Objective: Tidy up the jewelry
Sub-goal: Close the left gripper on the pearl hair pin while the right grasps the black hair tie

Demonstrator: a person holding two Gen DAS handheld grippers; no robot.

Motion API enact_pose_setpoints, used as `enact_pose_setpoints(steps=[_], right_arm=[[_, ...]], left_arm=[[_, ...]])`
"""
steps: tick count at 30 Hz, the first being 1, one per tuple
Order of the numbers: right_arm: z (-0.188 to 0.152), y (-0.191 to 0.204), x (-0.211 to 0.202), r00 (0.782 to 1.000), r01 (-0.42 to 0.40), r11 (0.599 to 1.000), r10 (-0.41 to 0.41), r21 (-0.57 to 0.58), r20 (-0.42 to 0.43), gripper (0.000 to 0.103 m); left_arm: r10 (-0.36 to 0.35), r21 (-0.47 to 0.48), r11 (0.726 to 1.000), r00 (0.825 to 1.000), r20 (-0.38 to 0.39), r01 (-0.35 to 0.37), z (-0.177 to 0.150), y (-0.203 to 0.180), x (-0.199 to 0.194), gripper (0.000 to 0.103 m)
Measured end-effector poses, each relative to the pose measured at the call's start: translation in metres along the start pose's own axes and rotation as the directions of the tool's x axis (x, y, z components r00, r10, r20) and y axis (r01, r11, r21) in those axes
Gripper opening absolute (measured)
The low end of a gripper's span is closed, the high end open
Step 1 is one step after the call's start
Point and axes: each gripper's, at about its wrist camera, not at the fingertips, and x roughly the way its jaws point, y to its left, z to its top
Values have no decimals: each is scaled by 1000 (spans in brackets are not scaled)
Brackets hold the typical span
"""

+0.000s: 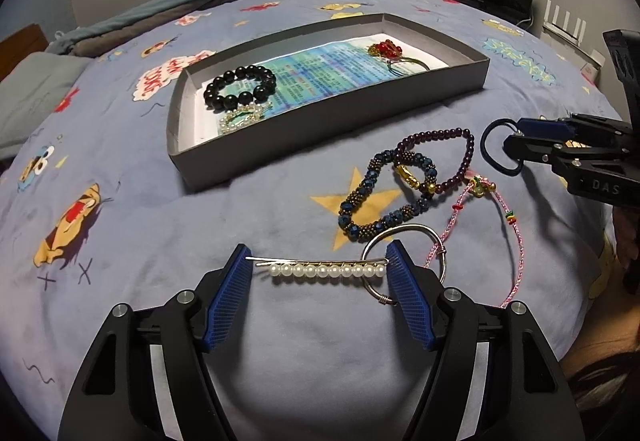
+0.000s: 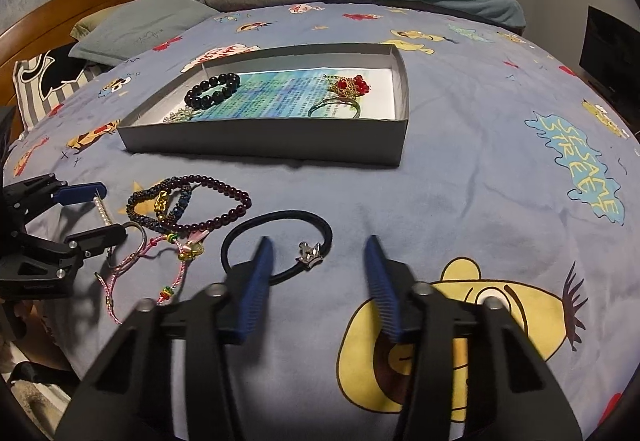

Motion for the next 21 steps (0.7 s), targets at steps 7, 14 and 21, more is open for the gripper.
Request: enact_pose_setpoints(steps=[7,14,21], right_arm=[[1,3,-7,999,-1,1000,1,-21,34,13],[19,5,-28,993,-4,999,8,-34,114,13],[46,12,-39,987,21,997,-8,-80,159,13]], left_arm=[[-19,-26,999,1000,18,20,3,4,-6,70],[-28,-53,998,998,60,31,8,10,-19,70],[-15,-60,998,996,83,20,25,23,-28,70]])
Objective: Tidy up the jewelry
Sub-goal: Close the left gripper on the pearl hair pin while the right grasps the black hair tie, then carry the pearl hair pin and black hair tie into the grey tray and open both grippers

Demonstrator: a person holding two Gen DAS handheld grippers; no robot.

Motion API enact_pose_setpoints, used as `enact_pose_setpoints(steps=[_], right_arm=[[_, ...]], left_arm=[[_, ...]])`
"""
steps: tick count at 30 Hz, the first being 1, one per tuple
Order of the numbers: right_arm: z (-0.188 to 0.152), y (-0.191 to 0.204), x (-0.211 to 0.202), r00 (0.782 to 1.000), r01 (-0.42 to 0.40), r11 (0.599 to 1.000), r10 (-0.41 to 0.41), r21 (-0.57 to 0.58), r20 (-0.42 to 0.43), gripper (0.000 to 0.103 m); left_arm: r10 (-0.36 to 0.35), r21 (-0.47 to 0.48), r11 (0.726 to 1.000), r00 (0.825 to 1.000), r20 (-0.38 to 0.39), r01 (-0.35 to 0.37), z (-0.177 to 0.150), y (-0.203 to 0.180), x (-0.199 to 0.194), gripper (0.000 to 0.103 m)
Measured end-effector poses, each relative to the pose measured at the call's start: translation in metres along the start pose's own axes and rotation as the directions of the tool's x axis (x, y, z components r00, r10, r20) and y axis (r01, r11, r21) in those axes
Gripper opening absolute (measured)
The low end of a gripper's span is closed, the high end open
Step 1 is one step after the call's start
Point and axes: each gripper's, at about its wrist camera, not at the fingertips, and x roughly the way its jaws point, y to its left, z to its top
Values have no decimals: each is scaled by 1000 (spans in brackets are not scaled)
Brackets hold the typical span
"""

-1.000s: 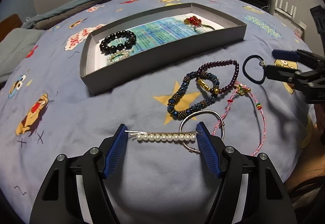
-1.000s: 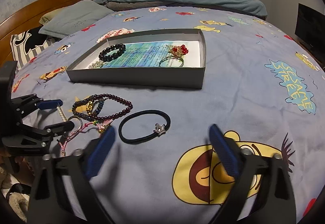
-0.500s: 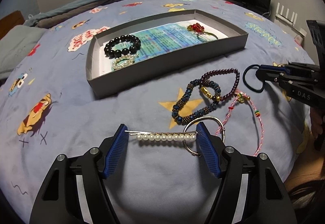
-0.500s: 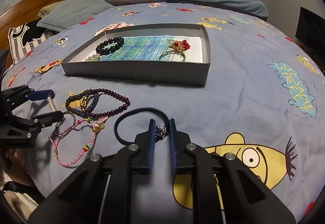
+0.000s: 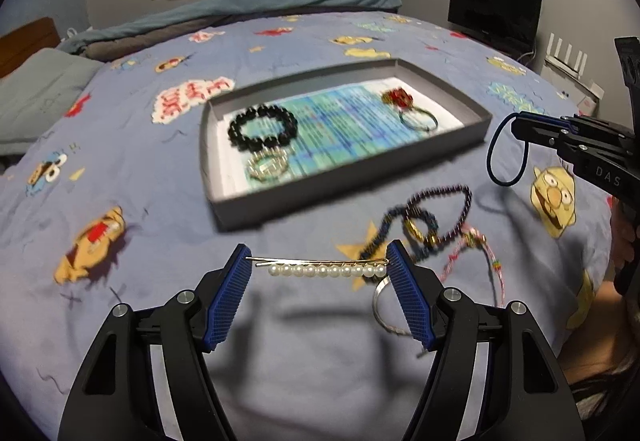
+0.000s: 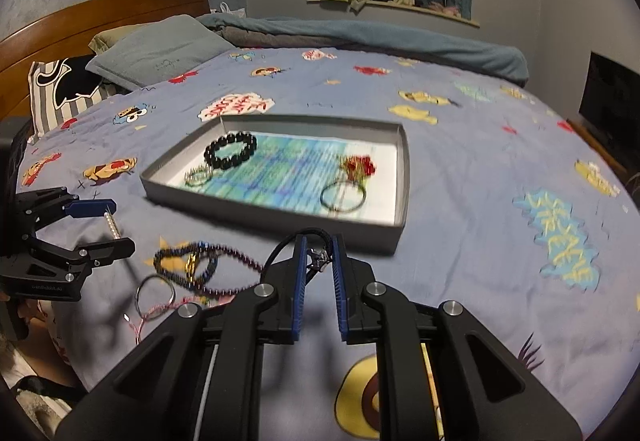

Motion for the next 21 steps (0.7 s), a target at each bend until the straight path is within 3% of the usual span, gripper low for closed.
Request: enact_pose_setpoints(steps=[7,13,21], right_arm=[[48,-12,11,998,-18,999,15,38,68,13],[86,-25,47,994,-9,997,0,78,109,13],[106,-42,110,998,-35,992,28,125,52,13]], left_arm=[[-21,23,1000,999,32,20,46,8,6,70],[-28,79,997,998,63,23,90,13,24,70],[-89,130,988,996,14,86,132,12,87,70]])
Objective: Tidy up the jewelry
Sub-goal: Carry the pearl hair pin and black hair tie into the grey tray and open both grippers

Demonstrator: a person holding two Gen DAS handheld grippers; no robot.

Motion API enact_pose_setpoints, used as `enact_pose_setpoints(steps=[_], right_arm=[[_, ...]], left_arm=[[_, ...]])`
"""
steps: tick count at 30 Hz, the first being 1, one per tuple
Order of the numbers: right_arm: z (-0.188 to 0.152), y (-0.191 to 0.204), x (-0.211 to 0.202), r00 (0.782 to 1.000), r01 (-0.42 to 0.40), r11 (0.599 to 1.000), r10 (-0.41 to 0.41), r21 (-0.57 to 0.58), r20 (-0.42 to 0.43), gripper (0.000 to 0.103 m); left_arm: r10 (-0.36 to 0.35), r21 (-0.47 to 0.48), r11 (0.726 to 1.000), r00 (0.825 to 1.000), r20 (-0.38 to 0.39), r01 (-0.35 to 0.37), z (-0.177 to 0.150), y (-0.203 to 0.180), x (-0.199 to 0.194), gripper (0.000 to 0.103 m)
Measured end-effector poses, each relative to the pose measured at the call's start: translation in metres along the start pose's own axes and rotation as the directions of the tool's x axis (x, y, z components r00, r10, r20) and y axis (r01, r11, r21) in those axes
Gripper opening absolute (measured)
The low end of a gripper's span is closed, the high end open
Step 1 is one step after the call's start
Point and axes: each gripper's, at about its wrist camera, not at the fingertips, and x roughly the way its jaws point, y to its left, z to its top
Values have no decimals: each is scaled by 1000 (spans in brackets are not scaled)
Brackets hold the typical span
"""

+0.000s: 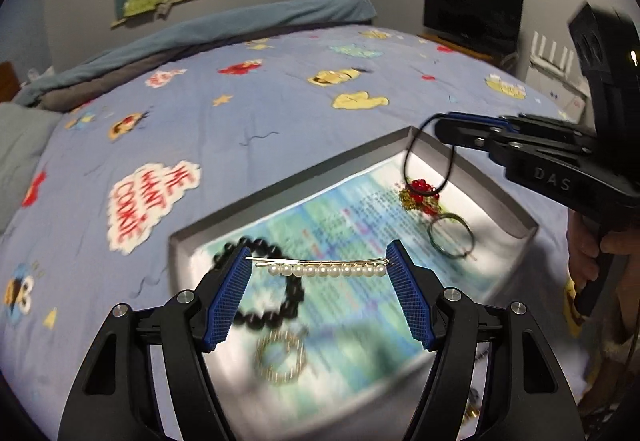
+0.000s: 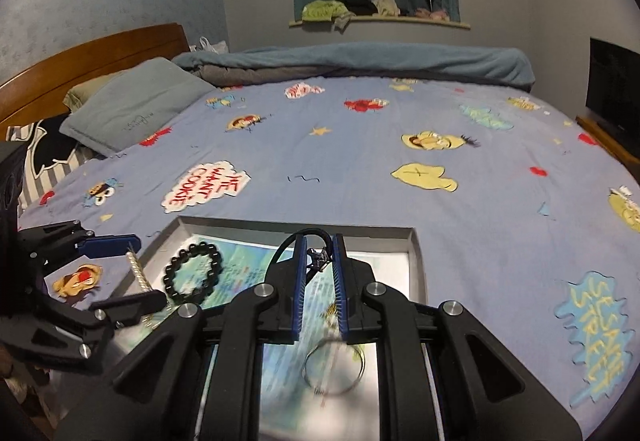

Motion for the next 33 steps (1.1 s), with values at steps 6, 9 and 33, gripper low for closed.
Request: enact_pose_setpoints(steps=[6,9,33], right_arm=[[9,-15,39,995,-2,1000,0,-27,-103,13],[15,-20,52,989,2,999,-9,-53,-148,13],[16,-24,82,966,-1,993,-29,-117,-257,45]], left_arm=[[-83,53,995,995,-62,86,17,2,44,70],[-90,69,993,991,-97,97,22,4,61,70],[-92,101,988,972,-214,116,30,-6,103,73]])
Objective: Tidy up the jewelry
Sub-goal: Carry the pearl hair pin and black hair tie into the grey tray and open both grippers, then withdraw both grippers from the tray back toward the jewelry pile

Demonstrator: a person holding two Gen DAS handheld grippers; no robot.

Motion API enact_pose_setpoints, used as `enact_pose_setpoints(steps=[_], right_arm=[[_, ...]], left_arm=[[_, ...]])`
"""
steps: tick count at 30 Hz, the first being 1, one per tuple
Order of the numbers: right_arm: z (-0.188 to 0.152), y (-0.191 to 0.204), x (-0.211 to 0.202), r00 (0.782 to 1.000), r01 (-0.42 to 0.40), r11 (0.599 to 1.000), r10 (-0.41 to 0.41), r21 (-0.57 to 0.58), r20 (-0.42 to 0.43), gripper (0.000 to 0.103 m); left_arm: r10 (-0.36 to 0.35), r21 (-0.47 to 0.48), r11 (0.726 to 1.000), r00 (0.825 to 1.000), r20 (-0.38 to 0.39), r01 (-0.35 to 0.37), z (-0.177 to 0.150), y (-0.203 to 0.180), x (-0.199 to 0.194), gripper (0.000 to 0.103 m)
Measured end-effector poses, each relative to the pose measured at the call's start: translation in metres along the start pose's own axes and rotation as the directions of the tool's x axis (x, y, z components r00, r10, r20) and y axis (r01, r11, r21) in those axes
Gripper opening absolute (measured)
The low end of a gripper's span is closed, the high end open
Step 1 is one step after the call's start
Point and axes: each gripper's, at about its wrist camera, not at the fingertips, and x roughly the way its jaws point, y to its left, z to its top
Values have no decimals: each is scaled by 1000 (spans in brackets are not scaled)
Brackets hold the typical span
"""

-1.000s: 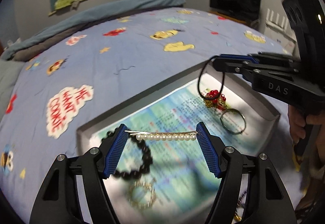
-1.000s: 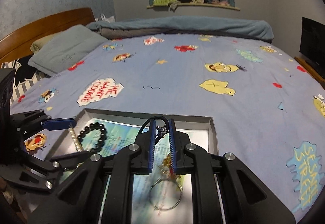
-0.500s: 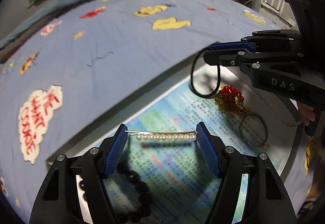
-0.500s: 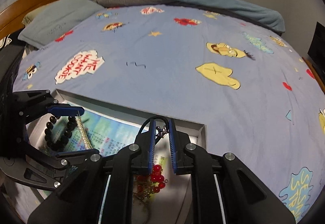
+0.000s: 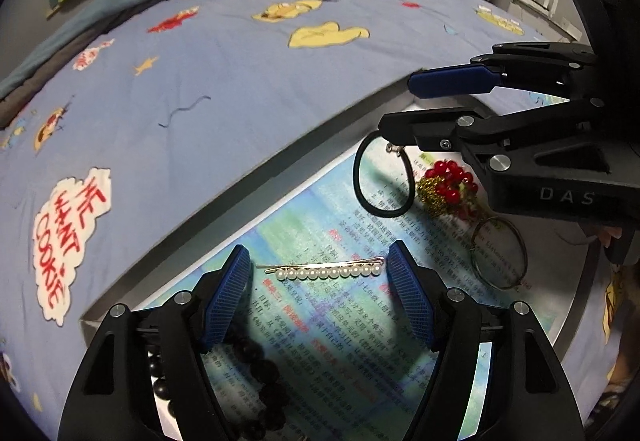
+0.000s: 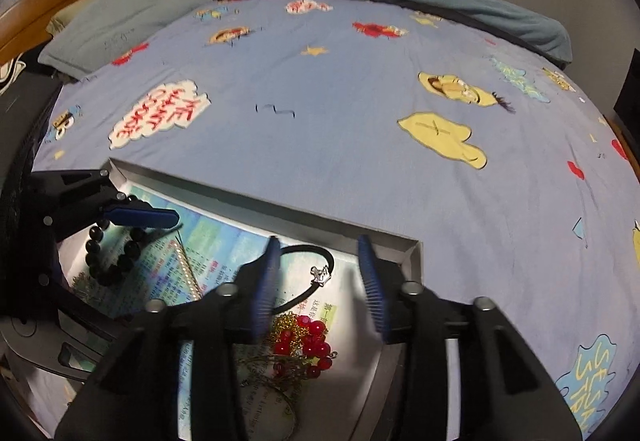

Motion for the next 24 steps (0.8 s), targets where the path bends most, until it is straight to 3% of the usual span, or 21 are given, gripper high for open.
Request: enact_pose_setpoints(steps=[10,16,18,24], right_arm=[[-13,-4,-58,998,31,999,-33,32,62,49],[-27,7,-92,995,48,999,-49,19,88,58],[-32,11,-103,994,50,999,-52,18,99,71],[-51,26,-132,991,47,999,-49,25,128,78]], left_arm=[[38,-49,998,992,117,-33,-20,-10,-61,74],[56,-88,995,985,163,-42,-40,-17,-99,79],[66,-104,993,983,173,-49,-46,-18,-110,80],[110,-196,978,972,208,-68,-65,-15,-141,91]])
